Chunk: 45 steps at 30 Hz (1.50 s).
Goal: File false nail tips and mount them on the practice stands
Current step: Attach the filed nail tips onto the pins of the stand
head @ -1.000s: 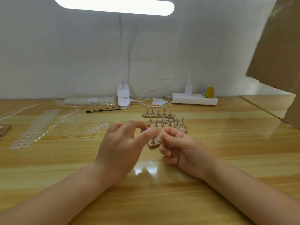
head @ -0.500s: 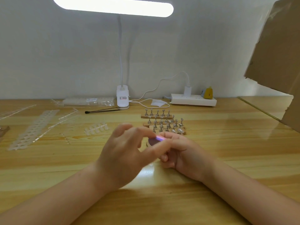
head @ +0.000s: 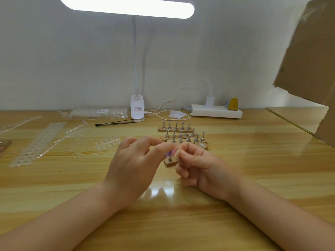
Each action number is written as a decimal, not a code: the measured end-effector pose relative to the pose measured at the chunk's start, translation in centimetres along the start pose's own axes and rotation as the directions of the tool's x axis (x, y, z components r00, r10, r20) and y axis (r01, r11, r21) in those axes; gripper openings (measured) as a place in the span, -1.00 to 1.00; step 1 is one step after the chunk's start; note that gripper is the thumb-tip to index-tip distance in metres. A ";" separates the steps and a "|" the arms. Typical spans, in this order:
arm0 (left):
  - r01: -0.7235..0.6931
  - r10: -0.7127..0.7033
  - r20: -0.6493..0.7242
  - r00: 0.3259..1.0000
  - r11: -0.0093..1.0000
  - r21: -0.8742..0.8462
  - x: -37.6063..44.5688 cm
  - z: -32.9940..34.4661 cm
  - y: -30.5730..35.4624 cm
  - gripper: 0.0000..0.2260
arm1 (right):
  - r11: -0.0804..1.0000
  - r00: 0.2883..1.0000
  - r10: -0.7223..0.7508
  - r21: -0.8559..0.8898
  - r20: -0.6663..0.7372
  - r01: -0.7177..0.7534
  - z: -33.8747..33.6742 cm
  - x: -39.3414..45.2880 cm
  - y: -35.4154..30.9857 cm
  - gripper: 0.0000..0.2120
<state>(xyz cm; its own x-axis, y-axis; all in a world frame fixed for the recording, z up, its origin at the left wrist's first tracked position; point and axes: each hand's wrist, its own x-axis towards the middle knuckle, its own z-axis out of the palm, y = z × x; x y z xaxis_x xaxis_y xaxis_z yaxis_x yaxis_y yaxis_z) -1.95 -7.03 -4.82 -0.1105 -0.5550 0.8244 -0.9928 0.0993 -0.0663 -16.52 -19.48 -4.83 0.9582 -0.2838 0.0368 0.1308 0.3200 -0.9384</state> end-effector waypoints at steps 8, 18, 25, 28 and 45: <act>0.051 -0.049 0.042 0.998 0.998 -0.039 -0.3 0.4 0.3 -0.79 | 1.000 0.999 -0.029 0.000 -0.032 0.029 0.0 0.1 0.1 -0.97; 0.045 -0.045 0.018 0.999 0.999 -0.006 -0.1 0.3 0.4 -0.79 | 0.999 0.998 -0.036 0.031 -0.050 0.038 -0.1 0.1 0.2 -0.96; -0.078 0.071 0.065 0.995 0.991 0.113 -0.3 0.2 0.4 -0.56 | 1.000 0.998 0.005 0.007 -0.069 -0.005 -0.1 0.1 0.0 -0.94; -0.020 0.014 0.055 0.998 0.994 0.106 -0.3 0.1 -0.5 -0.46 | 0.999 0.997 0.028 0.032 -0.070 -0.026 -0.3 0.1 -0.1 -0.97; -0.203 0.204 0.013 0.979 0.960 0.193 -0.1 0.2 -0.3 -0.65 | 0.999 0.999 0.036 -0.017 -0.005 -0.036 -0.2 0.2 -0.1 -0.96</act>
<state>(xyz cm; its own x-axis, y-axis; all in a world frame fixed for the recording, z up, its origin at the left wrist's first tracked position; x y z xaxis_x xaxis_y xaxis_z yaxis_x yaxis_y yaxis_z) -1.64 -7.14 -5.03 -0.3115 -0.5336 0.7863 -0.9395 0.0487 -0.3391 -16.43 -19.77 -4.86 0.9611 -0.2763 0.0012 0.0917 0.3148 -0.9447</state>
